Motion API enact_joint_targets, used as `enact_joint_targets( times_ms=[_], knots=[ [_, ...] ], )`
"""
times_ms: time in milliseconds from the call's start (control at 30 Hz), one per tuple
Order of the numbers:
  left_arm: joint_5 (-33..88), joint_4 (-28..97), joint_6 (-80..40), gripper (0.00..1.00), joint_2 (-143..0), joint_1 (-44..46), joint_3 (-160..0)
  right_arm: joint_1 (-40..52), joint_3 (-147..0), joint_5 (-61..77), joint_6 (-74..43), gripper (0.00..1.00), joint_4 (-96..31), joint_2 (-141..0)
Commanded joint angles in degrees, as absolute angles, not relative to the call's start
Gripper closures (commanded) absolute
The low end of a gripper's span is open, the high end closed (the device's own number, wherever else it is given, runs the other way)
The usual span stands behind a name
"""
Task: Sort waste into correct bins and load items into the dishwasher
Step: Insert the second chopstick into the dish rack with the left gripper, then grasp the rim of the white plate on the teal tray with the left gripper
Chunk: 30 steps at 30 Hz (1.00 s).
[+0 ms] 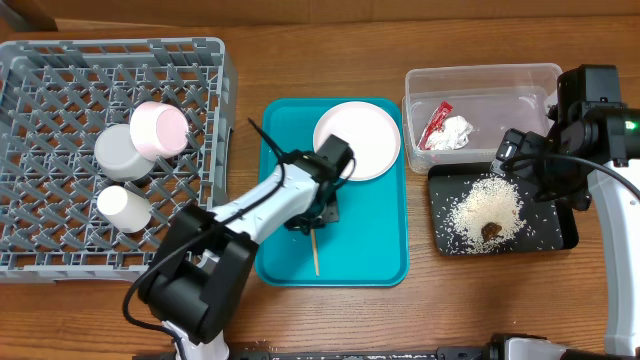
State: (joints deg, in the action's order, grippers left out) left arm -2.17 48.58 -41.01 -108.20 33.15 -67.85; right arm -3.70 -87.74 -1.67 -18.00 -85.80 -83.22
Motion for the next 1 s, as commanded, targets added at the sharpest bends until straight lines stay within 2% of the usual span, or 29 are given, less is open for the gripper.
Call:
enact_joint_targets(
  times_ms=[0,100,333,467,633,733,767,800,867,967],
  knots=[
    [-3.5,50.0,-39.1,0.96,-102.6,29.8,-68.8,-3.8,-88.1,-1.4,-18.0,0.0,-85.8,-83.2],
    [-6.1,52.0,-35.7,0.96,-96.8,27.2,-70.8,-3.8,-88.1,-1.4,-17.8,0.0,-85.9,-83.2],
    [-10.7,52.9,-18.3,0.96,-84.8,15.4,-74.2,-3.8,-88.1,-1.4,-17.8,0.0,-85.8,-83.2],
    [-10.7,51.4,-5.0,0.96,-85.1,6.8,-74.1,-3.8,-88.1,-1.4,-17.8,0.0,-85.8,-83.2],
    [-10.7,49.9,0.6,0.95,-88.6,3.1,-74.1,-3.8,-88.1,-1.4,-17.8,0.0,-85.9,-83.2],
    [-10.8,49.6,0.8,0.87,-90.8,2.0,-74.1,-3.8,-88.1,-1.4,-17.8,0.0,-85.8,-83.2],
    [-10.9,49.6,0.9,0.8,-91.5,1.8,-74.1,-3.8,-88.1,-1.4,-17.8,0.0,-85.8,-83.2],
    [-10.9,49.6,0.9,0.64,-91.9,1.8,-74.1,-3.8,-88.1,-1.4,-17.8,0.0,-85.8,-83.2],
    [-10.5,49.6,0.9,0.48,-92.0,1.8,-74.1,-3.8,-88.1,-1.4,-17.8,0.0,-85.8,-83.2],
    [-6.0,49.7,0.8,0.41,-91.2,3.4,-74.7,-3.8,-88.1,-1.4,-17.8,0.0,-85.8,-83.2]
  ],
)
